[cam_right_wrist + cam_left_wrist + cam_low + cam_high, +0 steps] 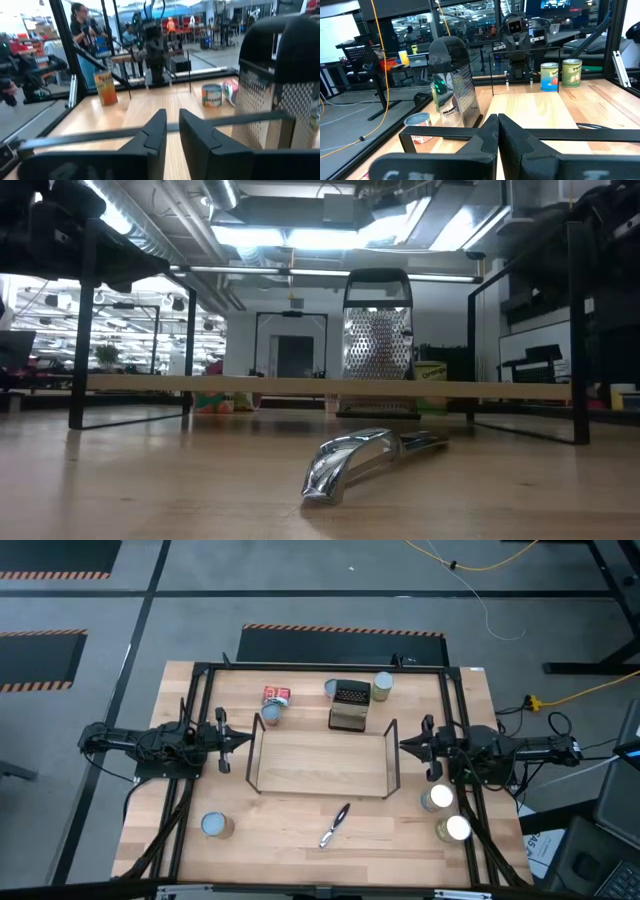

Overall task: Pick and place cans onto a shelf
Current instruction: Put the canned oranges on the shelf

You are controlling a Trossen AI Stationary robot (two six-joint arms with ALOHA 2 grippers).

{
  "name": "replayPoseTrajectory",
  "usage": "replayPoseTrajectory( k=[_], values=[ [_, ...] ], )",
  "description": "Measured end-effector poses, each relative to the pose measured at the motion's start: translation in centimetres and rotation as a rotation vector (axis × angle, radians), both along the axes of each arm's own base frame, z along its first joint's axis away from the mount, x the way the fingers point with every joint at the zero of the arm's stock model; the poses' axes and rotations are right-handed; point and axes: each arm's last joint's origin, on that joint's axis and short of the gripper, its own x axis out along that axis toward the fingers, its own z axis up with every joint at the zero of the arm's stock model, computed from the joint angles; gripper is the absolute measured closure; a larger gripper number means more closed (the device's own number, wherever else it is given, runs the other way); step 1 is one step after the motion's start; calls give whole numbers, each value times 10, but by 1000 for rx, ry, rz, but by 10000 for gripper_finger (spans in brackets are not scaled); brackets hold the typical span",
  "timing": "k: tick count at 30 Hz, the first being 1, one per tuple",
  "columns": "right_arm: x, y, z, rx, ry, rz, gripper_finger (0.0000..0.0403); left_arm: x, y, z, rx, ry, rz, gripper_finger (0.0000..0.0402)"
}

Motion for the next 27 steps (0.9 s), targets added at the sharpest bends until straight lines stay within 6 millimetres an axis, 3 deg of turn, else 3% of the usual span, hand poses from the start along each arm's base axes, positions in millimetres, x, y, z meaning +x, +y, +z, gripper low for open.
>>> replayPoseTrajectory(
  k=[11, 27],
  values=[
    [-2, -3, 15, 14, -86, -97, 219, 0, 0, 0, 0, 0, 0, 401],
    [-25, -11, 102, -43, -59, -345, 210, 0, 0, 0, 0, 0, 0, 401]
  ],
)
